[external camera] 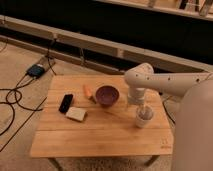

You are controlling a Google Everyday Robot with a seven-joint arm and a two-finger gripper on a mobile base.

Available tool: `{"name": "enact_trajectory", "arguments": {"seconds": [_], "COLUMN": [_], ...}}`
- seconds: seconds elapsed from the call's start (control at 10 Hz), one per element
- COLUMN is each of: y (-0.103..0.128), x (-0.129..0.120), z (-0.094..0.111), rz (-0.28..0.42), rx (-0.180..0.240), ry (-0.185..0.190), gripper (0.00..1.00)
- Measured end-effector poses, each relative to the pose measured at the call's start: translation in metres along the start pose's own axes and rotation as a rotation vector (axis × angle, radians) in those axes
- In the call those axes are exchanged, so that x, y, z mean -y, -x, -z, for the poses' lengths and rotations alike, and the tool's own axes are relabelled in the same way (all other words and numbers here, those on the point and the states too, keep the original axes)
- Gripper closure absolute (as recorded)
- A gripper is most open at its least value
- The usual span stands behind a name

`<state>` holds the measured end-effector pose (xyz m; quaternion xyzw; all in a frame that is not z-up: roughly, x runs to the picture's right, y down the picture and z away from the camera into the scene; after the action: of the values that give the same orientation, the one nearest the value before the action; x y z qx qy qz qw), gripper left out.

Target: Pick up the ceramic cup

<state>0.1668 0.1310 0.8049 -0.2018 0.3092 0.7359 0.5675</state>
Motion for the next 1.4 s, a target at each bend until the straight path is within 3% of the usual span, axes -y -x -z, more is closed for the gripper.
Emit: {"name": "enact_trajectory", "arguments": {"seconds": [0.4, 0.5, 0.7, 1.0, 1.4], "y": [0.004, 0.004, 0.003, 0.002, 0.005], "x": [-0.004, -0.005, -0.013, -0.045, -0.089], "z": [0.01, 0.014, 0.026, 0.043, 0.075], "rz": [-0.009, -0.01, -0.04, -0.032, 0.032], "rx": [0.021, 0.024, 0.02, 0.014, 0.065], "ry": [0.03, 0.033, 0.023, -0.016, -0.047], "gripper": [0.93, 0.98, 1.0, 1.0, 1.0]}}
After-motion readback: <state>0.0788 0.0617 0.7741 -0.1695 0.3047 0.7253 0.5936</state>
